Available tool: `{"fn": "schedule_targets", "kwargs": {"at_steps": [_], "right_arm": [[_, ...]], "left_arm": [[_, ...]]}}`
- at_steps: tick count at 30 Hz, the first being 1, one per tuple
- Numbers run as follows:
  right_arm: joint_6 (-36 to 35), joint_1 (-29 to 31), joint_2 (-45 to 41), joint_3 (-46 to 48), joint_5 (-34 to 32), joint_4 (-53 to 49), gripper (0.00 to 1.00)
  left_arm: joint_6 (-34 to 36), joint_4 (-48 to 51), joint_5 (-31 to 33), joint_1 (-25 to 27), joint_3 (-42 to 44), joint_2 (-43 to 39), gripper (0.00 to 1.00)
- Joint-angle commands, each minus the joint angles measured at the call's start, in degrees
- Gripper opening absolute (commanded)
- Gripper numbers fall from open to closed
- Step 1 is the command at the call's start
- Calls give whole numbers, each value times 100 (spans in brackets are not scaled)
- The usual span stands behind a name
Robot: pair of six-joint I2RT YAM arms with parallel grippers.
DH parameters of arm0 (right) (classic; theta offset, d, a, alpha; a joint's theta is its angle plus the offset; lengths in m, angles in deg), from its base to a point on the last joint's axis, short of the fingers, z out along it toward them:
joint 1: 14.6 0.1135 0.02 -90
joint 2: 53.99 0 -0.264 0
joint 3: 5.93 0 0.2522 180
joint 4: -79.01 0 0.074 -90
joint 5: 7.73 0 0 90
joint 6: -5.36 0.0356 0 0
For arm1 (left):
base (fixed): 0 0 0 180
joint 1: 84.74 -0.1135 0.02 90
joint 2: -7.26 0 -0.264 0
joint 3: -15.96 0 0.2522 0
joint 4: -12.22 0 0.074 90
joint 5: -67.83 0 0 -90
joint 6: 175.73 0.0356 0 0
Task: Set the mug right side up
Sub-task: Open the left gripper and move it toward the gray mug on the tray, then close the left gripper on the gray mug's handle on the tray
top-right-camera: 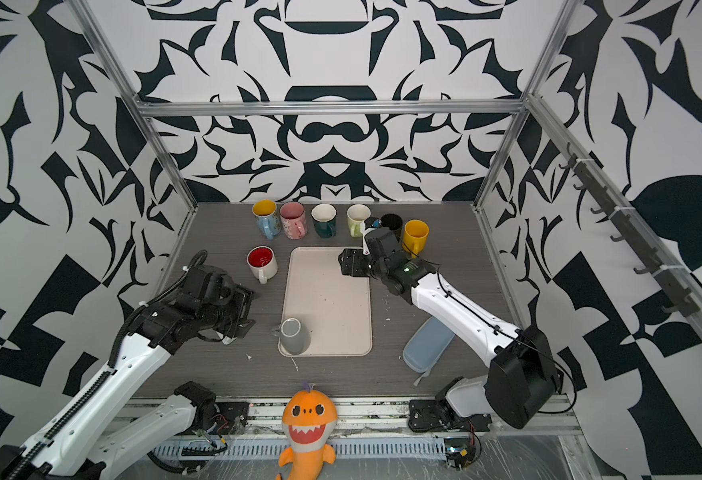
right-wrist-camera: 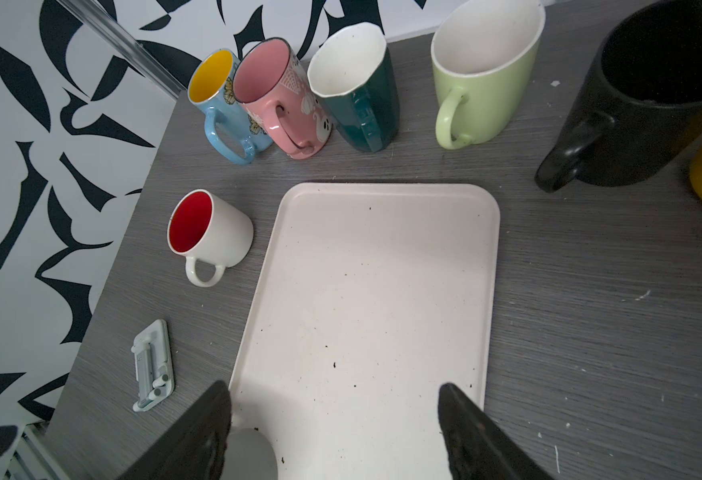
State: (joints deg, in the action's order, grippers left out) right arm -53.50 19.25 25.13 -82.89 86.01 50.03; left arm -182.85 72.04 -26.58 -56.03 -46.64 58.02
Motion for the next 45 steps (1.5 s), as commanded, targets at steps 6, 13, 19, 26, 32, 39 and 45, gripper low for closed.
{"fn": "schedule_targets", "kwargs": {"at_steps": [6,13,19,26,32,39,45], "right_arm": [[-183,4,-115,87,-170,213,82],[-209,-4,-177,184,-199,264,82],[-204,-9,-104,164,-88,296,82],[-194,-9,40,56,-1,301,82],[-196,-7,158,-8,27,305,82],[-194,-8,237,-27,63,310,82],[-203,-9,291,-73,82,310,82]], "left_arm": [[-2426,87,252,1080,558,253,69],[-3055,82,387,1287,604,588,67],[-3355,-185,588,1287,771,573,67],[-3799,-491,883,1286,1147,265,63],[-3938,-762,1012,1286,1261,306,60],[-4001,-999,1030,1286,1375,479,60],[-4026,-1124,1301,1269,1455,432,56]]}}
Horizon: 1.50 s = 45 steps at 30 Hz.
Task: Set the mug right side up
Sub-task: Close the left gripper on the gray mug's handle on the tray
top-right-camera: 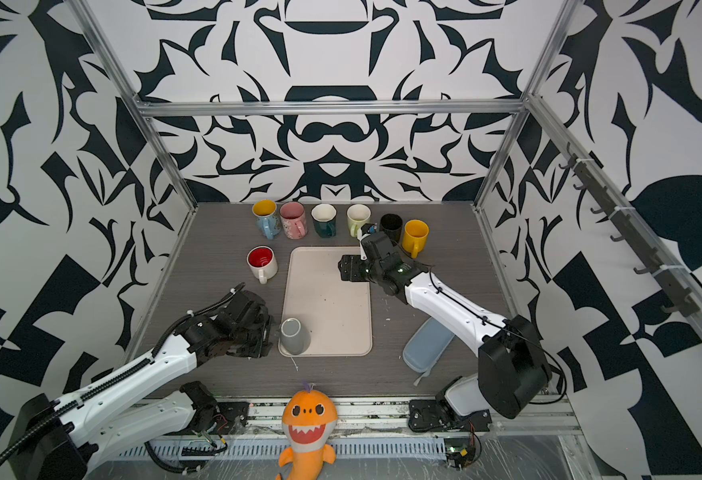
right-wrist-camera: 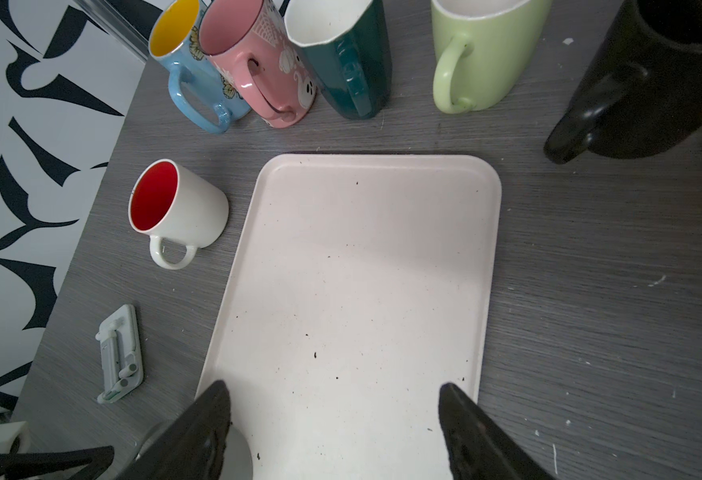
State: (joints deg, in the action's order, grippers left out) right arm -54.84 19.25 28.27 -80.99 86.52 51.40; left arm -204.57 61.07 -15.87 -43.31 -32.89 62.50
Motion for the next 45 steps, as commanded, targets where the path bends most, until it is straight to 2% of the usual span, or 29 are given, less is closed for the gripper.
{"fn": "schedule_targets", "kwargs": {"at_steps": [1,15,45], "right_arm": [[-75,-3,-10,-277,31,164,82],[-88,-14,27,-247,23,152,82],[-88,-65,120,-277,23,63,82]], "left_arm": [[-1863,-32,247,-8,74,-5,56],[-1861,-405,63,-52,79,414,56],[-1542,-815,-103,-280,66,863,47]]}}
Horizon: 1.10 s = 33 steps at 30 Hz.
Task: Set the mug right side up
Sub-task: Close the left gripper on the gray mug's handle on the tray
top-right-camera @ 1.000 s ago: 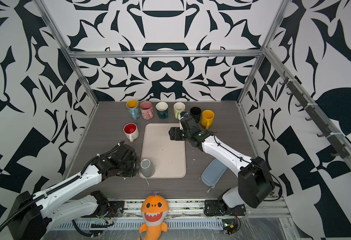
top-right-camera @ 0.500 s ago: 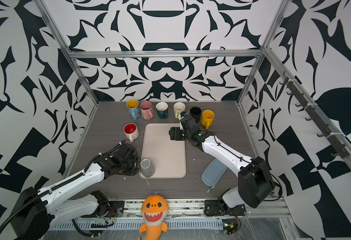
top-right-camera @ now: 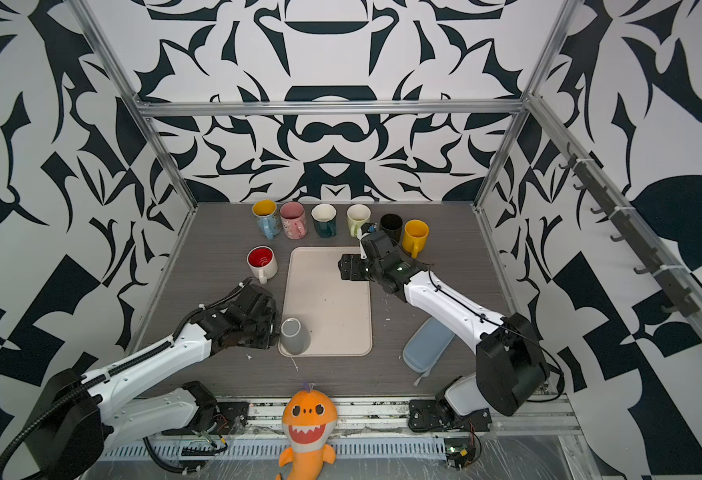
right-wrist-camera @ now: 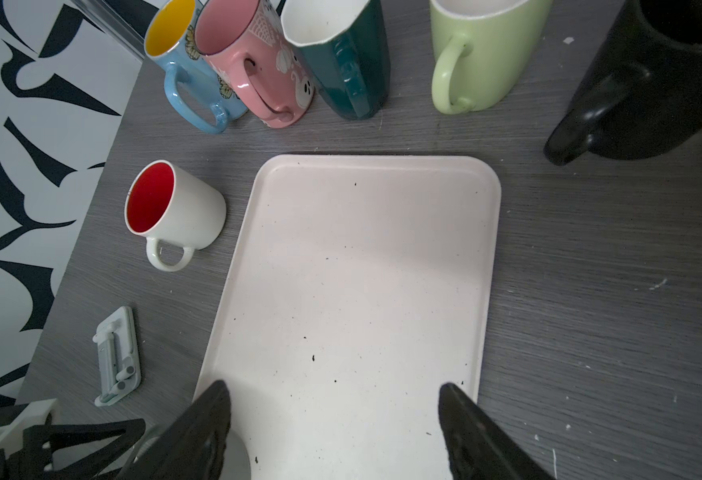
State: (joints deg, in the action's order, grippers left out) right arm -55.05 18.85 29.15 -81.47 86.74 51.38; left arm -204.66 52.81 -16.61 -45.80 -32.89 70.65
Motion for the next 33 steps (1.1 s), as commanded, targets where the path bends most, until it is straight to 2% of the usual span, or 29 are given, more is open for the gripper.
{"fn": "schedule_targets", "kwargs": {"at_steps": [1,14,33], "right_arm": [[-67,-31,28,-229,1,68,82],[-54,-33,39,-206,-16,49,82],[-5,-49,31,-115,-68,31,82]], "left_arm": [[-1520,8,-29,-35,65,59,47],[-1387,-133,-73,-53,71,210,41],[-1277,-407,-124,-62,117,364,22]]}}
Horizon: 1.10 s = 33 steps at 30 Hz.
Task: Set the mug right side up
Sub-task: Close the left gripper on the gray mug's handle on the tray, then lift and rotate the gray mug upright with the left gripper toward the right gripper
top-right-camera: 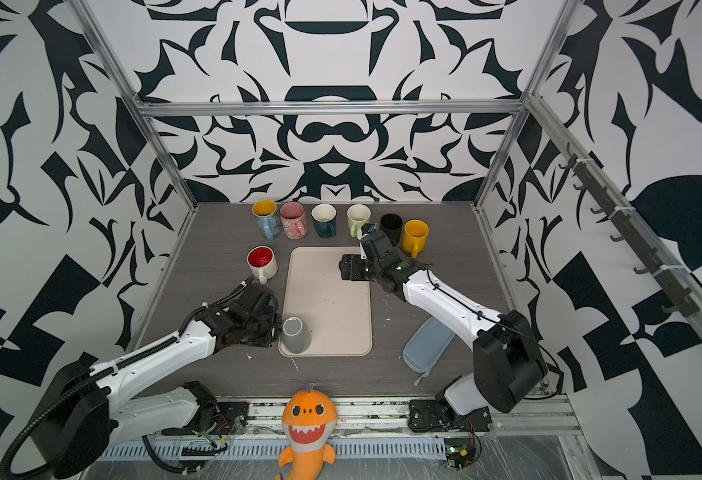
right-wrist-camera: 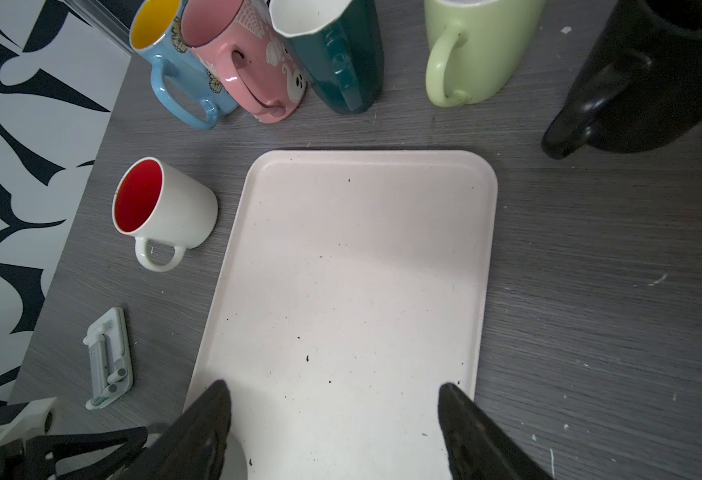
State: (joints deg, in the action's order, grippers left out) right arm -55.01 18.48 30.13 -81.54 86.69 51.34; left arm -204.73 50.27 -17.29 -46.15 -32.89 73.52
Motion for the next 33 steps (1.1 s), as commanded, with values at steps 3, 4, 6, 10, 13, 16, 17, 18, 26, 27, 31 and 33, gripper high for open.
{"fn": "schedule_targets", "kwargs": {"at_steps": [3,4,6,10,13,16,17,18,26,27,31,33], "right_arm": [[-10,-12,-82,-91,-80,29,82],[-10,-23,-81,-78,-82,29,82],[-8,-27,-98,-65,-90,16,82],[-1,-28,-112,-48,-108,10,82],[-1,-30,-117,-34,-118,11,82],[-1,-32,-109,-34,-113,11,82],[4,-33,-105,-32,-109,11,82],[7,-38,-100,-37,-109,11,82],[-1,-35,-106,-29,-82,-15,82],[4,-30,-112,-29,-81,-15,82],[-9,-38,-115,-21,-82,-44,82],[-5,-40,-116,-12,-89,-42,82]], "left_arm": [[-1232,-248,-103,-27,117,155,20],[-1219,-282,-110,-27,117,181,18],[-1196,-319,-133,-27,117,211,15],[-1154,-371,-130,-28,117,222,8],[-1111,-377,-103,-36,110,206,1],[-1025,-403,-62,-36,96,188,0],[-963,-429,-44,-38,92,180,0],[-889,-472,-11,-44,75,170,0],[452,-575,322,-167,-351,75,0],[639,-601,379,-167,-399,59,0],[1238,-950,546,-167,-411,-57,0],[1483,-1081,632,-167,-377,-138,0]]}}
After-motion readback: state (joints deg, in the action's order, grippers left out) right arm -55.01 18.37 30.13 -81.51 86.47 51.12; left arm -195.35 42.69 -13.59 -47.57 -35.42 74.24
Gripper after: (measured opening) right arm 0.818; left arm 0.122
